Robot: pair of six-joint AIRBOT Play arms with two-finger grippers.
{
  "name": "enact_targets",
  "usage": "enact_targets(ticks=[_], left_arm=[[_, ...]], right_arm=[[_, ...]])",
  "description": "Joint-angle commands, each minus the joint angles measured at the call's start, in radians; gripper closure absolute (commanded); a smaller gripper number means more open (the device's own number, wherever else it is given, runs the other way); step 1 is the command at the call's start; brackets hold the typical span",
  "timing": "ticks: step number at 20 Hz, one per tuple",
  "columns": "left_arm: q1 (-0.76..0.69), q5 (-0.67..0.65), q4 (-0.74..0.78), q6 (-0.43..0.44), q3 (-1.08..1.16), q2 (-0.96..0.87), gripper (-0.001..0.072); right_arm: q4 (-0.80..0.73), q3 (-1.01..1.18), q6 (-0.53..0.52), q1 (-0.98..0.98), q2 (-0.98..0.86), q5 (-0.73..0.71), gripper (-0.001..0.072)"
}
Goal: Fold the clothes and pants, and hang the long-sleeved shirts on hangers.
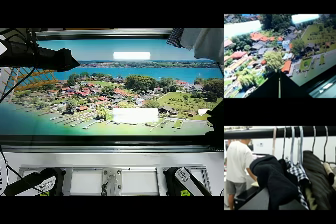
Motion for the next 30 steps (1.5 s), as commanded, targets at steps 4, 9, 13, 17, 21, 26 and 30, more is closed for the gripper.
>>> enact_targets(ticks=[4, 9, 13, 17, 21, 26, 30], left_arm=[[0.000, 0.010, 0.000, -0.001, 0.000, -0.001, 0.0689], [0.000, 0.014, 0.000, -0.001, 0.000, -0.001, 0.0689], [0.000, 0.021, 0.000, -0.001, 0.000, -0.001, 0.0689], [0.000, 0.018, 0.000, 0.009, 0.000, -0.001, 0.0689], [-0.005, 0.016, 0.002, 0.025, -0.001, -0.001, 0.0689], [-0.065, 0.053, 0.004, 0.026, -0.109, 0.035, 0.0689], [-0.101, 0.103, 0.002, 0.025, -0.293, 0.105, 0.0689]], right_arm=[[0.033, -0.006, -0.006, 0.002, 0.008, -0.136, 0.0677], [0.072, -0.005, -0.003, 0.003, 0.069, -0.050, 0.0054], [0.092, -0.006, -0.007, 0.100, 0.151, 0.108, 0.0054], [0.092, -0.019, -0.016, 0.367, 0.169, 0.071, 0.0054], [0.316, -0.221, -0.313, 0.776, 0.169, 0.018, 0.0054], [0.691, -0.539, -0.542, 1.117, 0.137, -0.021, 0.0054], [0.775, -0.661, -0.639, 1.333, 0.094, -0.195, 0.0054]])
